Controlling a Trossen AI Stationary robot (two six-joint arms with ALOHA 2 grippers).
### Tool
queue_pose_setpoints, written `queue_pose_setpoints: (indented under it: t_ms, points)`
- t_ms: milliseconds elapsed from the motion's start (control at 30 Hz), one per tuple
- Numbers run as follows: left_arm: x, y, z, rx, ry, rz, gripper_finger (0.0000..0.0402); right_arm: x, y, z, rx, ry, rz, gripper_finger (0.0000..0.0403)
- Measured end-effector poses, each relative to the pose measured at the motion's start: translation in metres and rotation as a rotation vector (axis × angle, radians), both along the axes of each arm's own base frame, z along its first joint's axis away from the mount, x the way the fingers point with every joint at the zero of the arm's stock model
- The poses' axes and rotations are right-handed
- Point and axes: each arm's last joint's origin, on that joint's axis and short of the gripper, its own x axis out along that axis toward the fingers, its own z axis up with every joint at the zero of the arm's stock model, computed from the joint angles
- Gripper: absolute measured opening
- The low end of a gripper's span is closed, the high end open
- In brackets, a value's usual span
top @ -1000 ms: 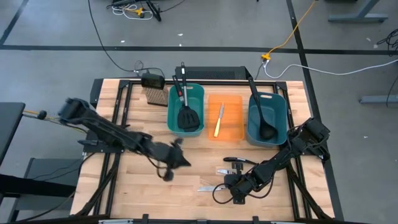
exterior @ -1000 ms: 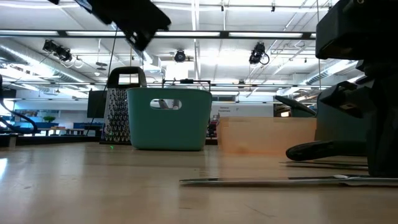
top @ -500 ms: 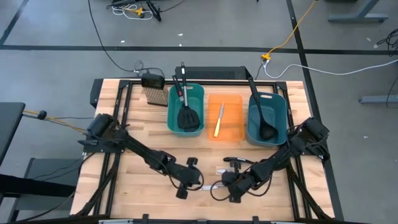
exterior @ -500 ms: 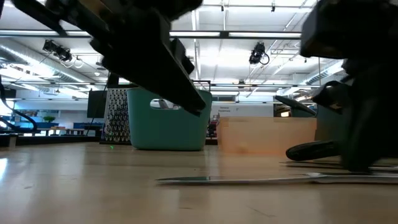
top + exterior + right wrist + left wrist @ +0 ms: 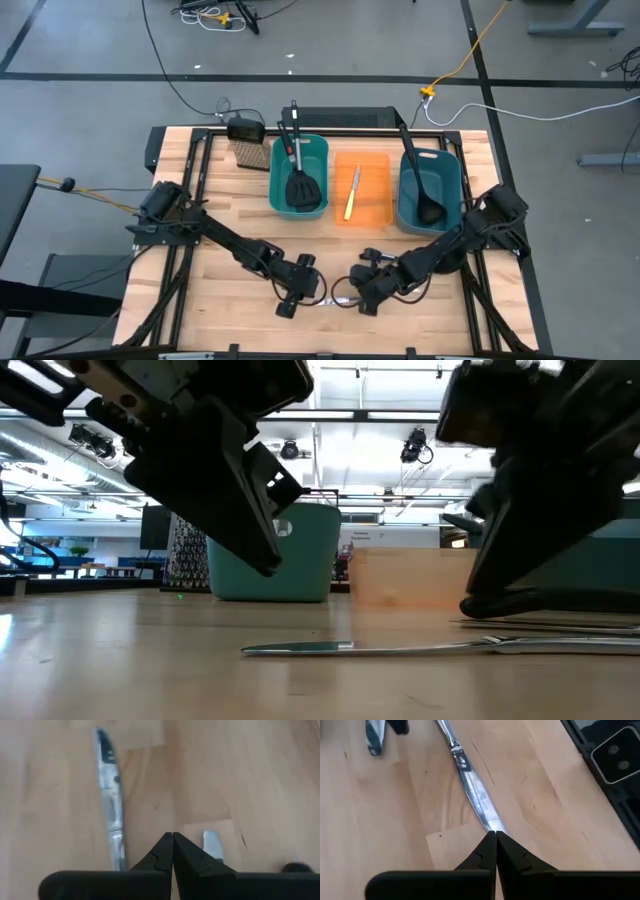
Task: Pick & Place Kitchen Items
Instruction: Put the bottom silver table knife into the orange bin
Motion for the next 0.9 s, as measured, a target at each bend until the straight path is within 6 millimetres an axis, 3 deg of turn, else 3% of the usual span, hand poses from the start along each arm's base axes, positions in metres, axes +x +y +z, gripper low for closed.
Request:
queue_pose_setpoints:
  t_ms: [200,300,433,633,733,900]
  points:
    - [0.000,-0.001,0.000,0.047,-0.029,-0.011,0.0005,-0.020,0.020,0.023,-0.008,-0.033,0.171,0.0016]
    - [0.000,0.000,0.003,0.066,-0.049,-0.017,0.0005,-0.030,0.033,0.025,0.036,-0.023,0.213,0.0032]
    - [-0.003,0.000,0.021,0.088,-0.116,-0.051,0.0005,-0.041,0.039,0.018,0.073,0.062,0.158,0.0093]
    - [-0.013,0.000,0.064,0.055,-0.257,-0.074,0.0005,-0.053,0.041,0.015,-0.086,0.034,0.094,0.0198]
    - [-0.016,-0.001,0.072,0.048,-0.273,-0.077,0.0005,-0.053,0.041,0.008,-0.118,0.060,0.096,0.0214]
    - [-0.018,-0.002,0.071,0.047,-0.263,-0.070,0.0005,-0.049,0.044,-0.009,-0.143,0.081,0.117,0.0206]
